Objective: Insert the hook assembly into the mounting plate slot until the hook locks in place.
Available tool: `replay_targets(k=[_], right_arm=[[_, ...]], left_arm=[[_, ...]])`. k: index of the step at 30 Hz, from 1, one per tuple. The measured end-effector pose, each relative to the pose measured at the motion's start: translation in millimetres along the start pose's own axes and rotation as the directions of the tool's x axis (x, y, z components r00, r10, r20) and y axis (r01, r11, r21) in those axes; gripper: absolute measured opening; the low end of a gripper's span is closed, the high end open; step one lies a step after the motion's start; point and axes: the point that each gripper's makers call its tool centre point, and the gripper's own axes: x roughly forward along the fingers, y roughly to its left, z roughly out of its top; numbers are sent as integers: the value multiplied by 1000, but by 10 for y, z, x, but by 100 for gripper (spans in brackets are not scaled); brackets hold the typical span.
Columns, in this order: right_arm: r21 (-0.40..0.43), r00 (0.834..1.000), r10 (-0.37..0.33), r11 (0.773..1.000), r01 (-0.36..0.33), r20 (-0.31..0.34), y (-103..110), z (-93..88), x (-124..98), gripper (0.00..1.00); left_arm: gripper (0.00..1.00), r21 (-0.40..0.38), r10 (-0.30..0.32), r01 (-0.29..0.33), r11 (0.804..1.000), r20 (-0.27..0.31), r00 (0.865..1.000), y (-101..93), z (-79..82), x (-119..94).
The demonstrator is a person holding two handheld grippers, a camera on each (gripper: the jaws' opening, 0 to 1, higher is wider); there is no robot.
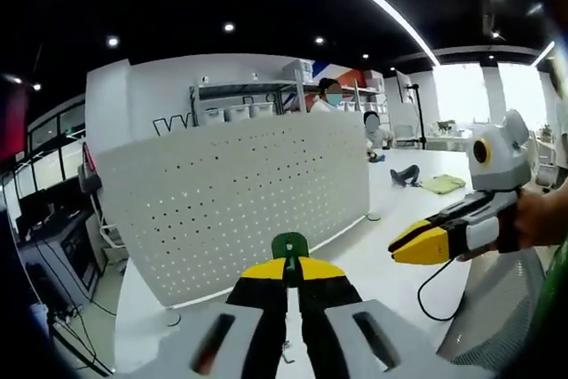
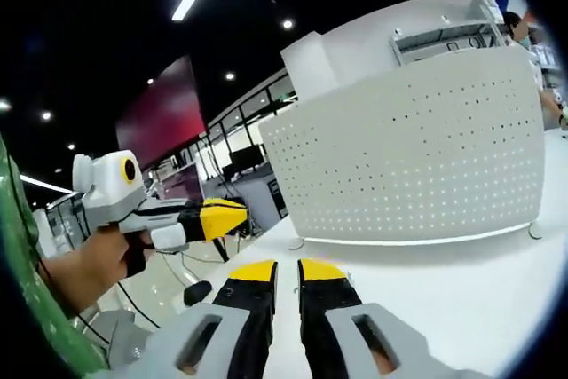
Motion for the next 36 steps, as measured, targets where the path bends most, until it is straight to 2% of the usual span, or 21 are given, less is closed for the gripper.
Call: replay_targets(k=[7,11,15,26,33,36], right_arm=[[-89,999,-37,995,36,-5,-62,19,-25,12],[-167,998,-61,984,62,9,-81,78,-24,17],[-199,998,-60,978,63,17,-70,133,-20,22],[-248,999,-43,968,45,14,-16,215,21,52],[-274,999,-35,961,39,17,4,236,58,77],[-280,999,-28,959,33,20,16,254,70,82]], left_arm=[[3,-20,70,-69,997,24,997,354,107,100],[3,-30,104,-103,994,31,994,519,151,168],[3,-50,142,-140,989,38,989,711,199,235],[3,-80,238,-232,969,64,969,1227,360,366],[3,-111,286,-277,955,86,954,1534,500,490],[3,-120,306,-294,948,95,947,1664,550,556]])
